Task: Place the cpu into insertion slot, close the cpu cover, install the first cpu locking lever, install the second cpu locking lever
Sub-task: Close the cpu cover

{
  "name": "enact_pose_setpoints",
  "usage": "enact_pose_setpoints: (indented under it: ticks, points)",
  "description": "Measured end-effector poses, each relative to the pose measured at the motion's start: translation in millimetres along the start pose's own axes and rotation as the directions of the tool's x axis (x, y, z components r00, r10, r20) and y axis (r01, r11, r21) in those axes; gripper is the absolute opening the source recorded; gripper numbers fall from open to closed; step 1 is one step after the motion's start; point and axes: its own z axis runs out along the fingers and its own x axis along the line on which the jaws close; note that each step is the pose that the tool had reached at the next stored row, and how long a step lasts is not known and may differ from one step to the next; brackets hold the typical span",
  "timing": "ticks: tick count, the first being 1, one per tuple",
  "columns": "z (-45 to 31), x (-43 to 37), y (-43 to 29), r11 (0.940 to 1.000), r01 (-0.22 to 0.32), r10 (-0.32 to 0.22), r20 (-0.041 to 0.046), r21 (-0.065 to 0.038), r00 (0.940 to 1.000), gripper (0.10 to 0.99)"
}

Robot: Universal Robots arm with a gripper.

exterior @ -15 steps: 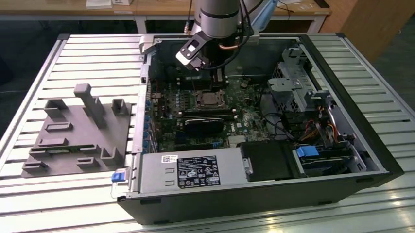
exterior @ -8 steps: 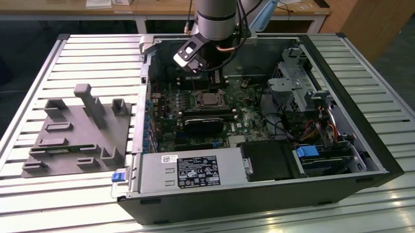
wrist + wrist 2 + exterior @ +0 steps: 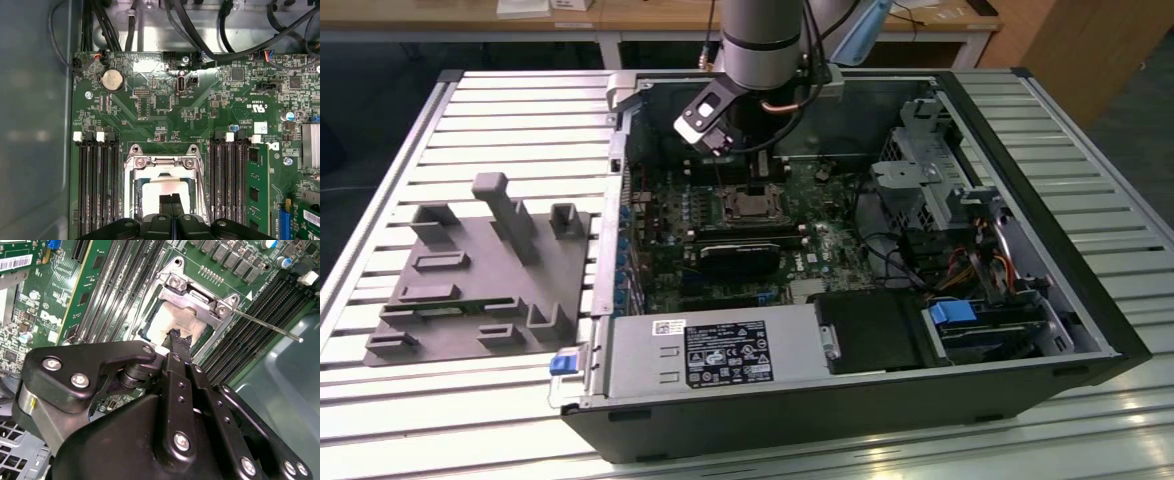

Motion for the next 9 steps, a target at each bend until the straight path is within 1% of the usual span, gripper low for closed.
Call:
enact_pose_setpoints:
  ticks: [7, 9]
  points:
    - [0.1, 0.0, -0.2, 1.0, 0.002, -0.002, 0.0, 0.0, 1.0, 0.102]
    - [0.3, 0.0, -0.3, 0.9998, 0.019, -0.019, -0.0008, 0.0, 0.9998, 0.102]
